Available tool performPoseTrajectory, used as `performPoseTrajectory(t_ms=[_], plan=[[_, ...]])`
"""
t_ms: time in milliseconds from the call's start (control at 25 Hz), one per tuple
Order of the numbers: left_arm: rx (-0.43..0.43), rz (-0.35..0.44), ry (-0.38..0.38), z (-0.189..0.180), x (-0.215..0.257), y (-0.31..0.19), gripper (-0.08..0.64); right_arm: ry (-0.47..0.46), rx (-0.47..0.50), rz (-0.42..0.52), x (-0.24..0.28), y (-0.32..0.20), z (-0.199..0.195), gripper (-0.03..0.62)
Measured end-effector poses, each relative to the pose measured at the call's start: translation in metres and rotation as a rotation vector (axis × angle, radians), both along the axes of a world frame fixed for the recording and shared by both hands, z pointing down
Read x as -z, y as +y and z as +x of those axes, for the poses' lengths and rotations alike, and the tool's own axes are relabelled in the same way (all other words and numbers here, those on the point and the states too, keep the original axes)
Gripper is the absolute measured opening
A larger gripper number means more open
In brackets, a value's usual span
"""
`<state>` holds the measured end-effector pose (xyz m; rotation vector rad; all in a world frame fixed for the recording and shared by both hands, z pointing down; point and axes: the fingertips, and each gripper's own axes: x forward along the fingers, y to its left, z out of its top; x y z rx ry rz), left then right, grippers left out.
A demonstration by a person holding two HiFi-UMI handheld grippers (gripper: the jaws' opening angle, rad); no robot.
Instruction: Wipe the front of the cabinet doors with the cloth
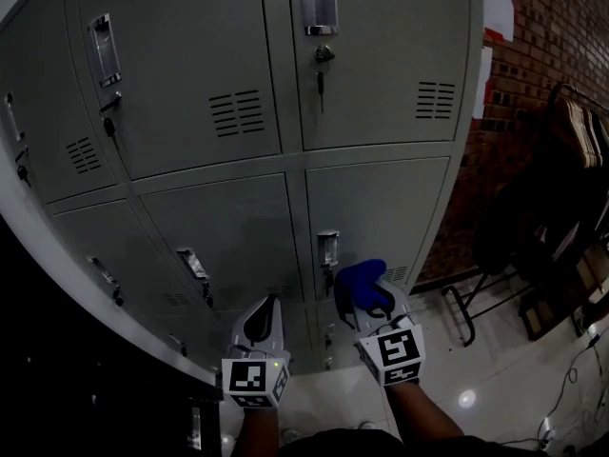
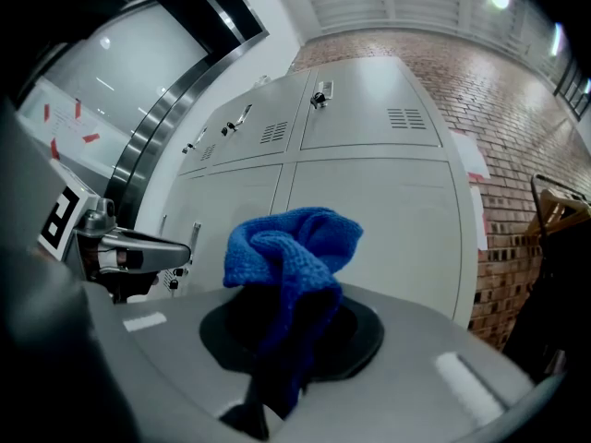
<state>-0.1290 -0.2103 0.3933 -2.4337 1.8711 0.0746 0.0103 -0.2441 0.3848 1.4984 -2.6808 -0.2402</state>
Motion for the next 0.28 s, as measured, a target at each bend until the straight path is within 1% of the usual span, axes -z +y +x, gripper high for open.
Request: performPoseTrajectory(t_ms=[280], plan=[[-0.001,0.002,-0.006,0.0019,0.0012,0.0002,0.014,0.008,0.0,0.002,-0.0005,0.002,0.0001,0.055]])
